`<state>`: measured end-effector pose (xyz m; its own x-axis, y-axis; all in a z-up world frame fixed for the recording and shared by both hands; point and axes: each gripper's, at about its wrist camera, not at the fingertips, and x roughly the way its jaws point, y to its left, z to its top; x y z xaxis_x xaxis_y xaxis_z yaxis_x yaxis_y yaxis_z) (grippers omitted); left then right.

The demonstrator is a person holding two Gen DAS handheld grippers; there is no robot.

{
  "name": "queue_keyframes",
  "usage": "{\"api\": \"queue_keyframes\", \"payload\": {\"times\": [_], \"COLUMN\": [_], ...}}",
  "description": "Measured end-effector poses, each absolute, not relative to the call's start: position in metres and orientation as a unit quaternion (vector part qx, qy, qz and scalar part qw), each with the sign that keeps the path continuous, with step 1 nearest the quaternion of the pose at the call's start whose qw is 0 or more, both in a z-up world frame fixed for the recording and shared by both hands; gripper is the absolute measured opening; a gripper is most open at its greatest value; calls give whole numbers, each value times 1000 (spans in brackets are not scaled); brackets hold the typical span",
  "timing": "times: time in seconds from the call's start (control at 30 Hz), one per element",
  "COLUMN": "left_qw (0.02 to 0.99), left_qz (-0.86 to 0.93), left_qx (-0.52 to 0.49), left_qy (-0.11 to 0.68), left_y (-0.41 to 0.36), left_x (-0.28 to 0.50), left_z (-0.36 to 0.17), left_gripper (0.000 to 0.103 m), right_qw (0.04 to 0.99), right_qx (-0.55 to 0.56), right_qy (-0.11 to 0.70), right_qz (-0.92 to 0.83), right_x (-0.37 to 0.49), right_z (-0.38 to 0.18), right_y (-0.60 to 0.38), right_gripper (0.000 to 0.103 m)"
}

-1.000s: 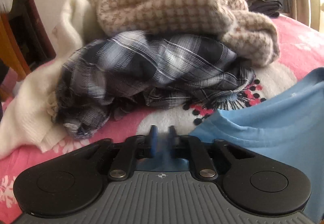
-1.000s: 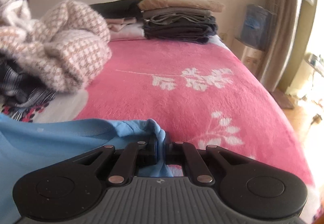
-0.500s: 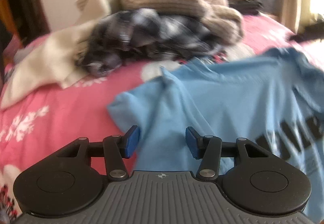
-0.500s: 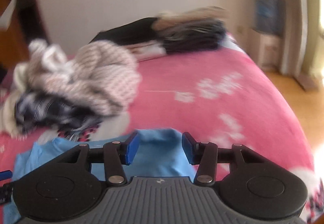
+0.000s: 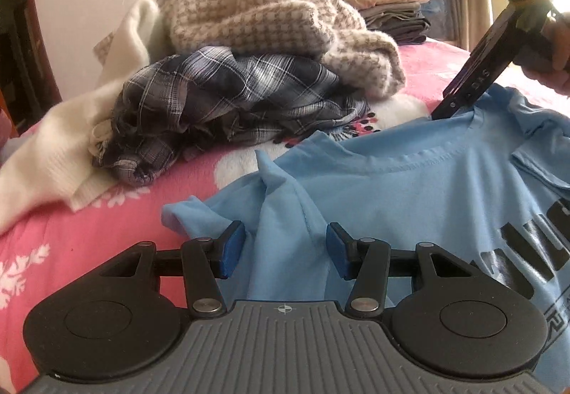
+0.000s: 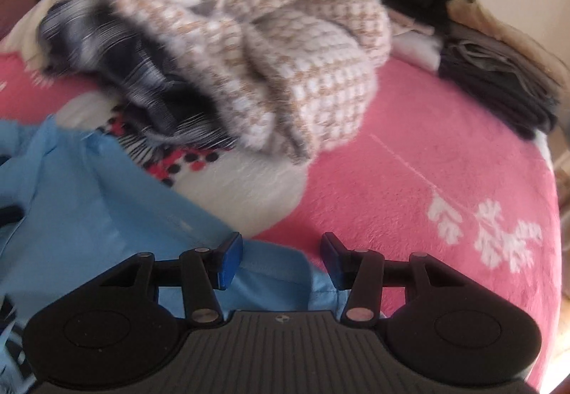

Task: Fold clothes
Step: 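Release the collar with both grippers and open them above the t-shirt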

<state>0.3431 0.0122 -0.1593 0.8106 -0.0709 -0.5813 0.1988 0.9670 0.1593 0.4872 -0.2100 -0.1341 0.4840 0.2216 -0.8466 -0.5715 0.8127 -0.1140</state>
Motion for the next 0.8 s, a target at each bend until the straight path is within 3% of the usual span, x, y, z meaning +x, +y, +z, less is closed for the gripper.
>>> {"api": "queue_keyframes", "payload": {"times": [0.13,0.2,0.23,0.33,0.57,0.67,0.8], "left_qw": [947,947,948,948,942,942,941], "left_qz": [-59,-47,-40,-29,-14,-10,-6], "left_qx": [99,96,95,93,127,120,97], "left_qy": [301,301,301,304,310,314,324], "left_y": [17,21,23,26,21,24,31], "left_x": [342,341,341,341,339,339,344], "left_z": [-156,-154,-152,-152,-156,-153,-150], "left_gripper": [50,50,50,50,51,51,52], "right_qw": [828,830,832,857,911,931,916], "right_qx": [-195,-208,-221,-239,-170,-108,-29], "right_qy": [462,452,443,401,365,346,366], "right_qz": [250,251,248,220,87,51,159], "right_x": [482,475,471,464,483,476,447], "right_z": [-137,-140,-140,-138,-154,-135,-113], "right_y": [-211,-206,-202,-192,-196,-208,-200], "right_gripper": [43,23,5,3,4,5,5]}}
